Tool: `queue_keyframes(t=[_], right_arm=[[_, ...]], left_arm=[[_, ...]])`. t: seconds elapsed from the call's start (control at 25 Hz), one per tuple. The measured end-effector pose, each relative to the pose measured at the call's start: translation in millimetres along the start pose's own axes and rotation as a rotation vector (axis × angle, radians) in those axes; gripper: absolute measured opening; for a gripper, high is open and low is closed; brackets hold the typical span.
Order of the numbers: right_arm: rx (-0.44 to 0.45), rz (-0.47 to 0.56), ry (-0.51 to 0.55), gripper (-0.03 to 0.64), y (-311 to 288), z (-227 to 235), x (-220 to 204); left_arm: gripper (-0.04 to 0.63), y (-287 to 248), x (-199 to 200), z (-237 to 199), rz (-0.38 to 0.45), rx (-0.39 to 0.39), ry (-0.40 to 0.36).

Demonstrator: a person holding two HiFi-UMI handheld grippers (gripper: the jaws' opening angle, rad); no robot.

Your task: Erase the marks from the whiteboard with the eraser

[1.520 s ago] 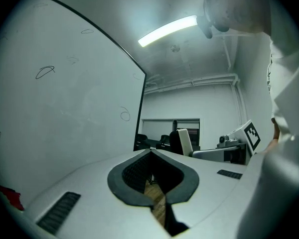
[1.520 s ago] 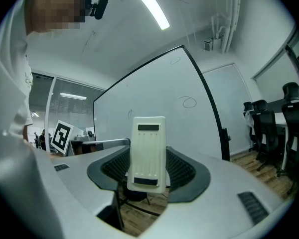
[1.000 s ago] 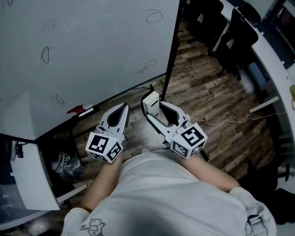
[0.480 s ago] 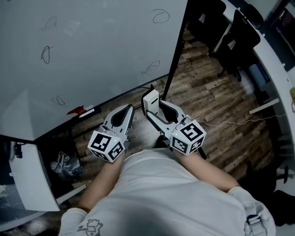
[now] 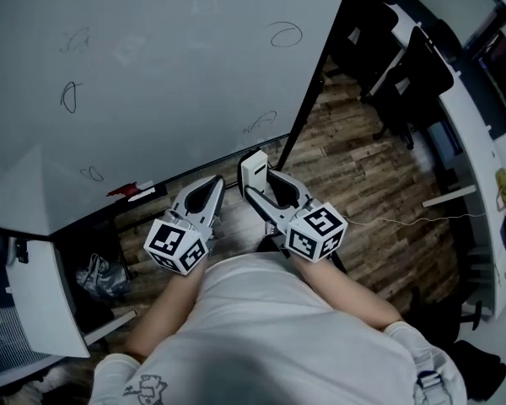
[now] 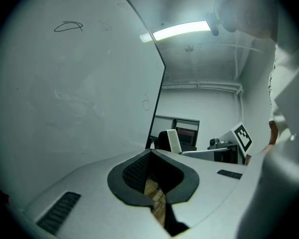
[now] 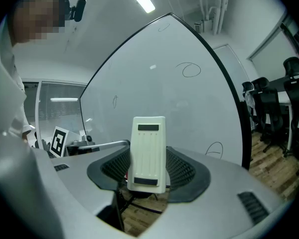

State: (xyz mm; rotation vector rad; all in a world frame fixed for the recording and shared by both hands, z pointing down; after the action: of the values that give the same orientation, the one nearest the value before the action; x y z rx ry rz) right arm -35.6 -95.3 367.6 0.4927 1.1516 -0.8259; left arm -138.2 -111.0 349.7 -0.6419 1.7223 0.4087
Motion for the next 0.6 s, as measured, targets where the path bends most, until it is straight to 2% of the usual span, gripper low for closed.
queue_keyframes(t=[0.32,0.6], right_arm=[[0.004,-0.033,-0.029,0.229,-10.7,53.3,7.4],[-0.013,-0.084,-0.03,0.229,-23.0,116.0,-1.4]], left_arm=[[0.006,-43.7,-16.8,-15.5,-0.032,0.029,0.019],[0.006,-81.8,-30.7,-32.7,-0.054,0.086,0.017]])
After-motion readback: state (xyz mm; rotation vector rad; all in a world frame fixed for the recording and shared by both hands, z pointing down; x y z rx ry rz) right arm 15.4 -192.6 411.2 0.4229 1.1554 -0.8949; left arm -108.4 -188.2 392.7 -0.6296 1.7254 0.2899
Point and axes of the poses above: the fingertips, and each gripper's own axes: y backward along the fingers, z to its right, x out of its top, the point moved 2 cm from there along y, backward along the fingers, and after that the axes turned 11 degrees about x, right-handed, at the moved point
